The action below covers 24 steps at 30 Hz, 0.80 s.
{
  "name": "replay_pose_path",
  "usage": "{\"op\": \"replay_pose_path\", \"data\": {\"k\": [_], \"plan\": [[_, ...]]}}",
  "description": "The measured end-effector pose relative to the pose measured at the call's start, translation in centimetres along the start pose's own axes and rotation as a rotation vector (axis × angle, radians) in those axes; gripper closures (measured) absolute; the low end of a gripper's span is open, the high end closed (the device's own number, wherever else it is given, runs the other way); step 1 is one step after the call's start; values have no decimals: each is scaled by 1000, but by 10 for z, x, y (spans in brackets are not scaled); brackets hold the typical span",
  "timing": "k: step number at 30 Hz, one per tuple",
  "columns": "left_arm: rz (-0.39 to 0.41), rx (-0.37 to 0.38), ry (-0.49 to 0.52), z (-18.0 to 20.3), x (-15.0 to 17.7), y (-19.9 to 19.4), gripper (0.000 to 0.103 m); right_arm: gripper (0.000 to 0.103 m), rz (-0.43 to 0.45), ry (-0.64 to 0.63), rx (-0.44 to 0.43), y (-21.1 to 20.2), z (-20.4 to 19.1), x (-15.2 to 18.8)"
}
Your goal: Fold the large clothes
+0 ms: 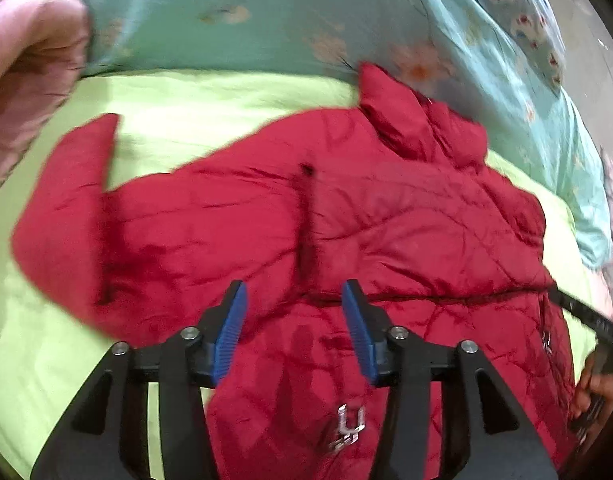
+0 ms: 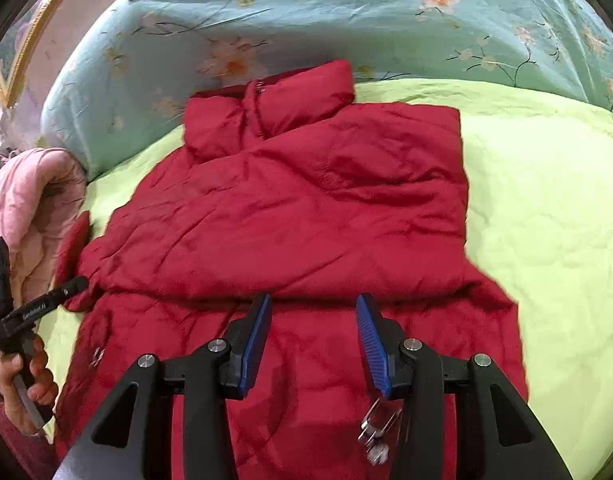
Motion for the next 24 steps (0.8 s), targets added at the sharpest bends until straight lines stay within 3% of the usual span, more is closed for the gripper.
{"op": "replay_pose_path", "data": {"k": [5, 15, 20, 24], "plan": [[55, -50, -71, -39, -14, -22, 55, 50, 3, -14, -48, -15, -21, 10], [90, -172, -175, -106, -57, -26, 40, 47, 2, -47, -128, -35, -57, 24], [39, -215, -198, -123, -69, -1, 30, 44, -9, -52, -157, -39, -70, 31], [-11, -304, -207, -138, -71, 26, 30, 39, -42, -74, -168, -38, -76, 38]]}}
Point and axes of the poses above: each gripper's, at about its wrist camera, not at the fingertips, and y roughly the way its jaws point, z to its right, x to its underside, the point moved 10 cm from there along y, roughly the way its jaws point, and after that the axes turned 11 degrees about -y, right-handed, at the moved point
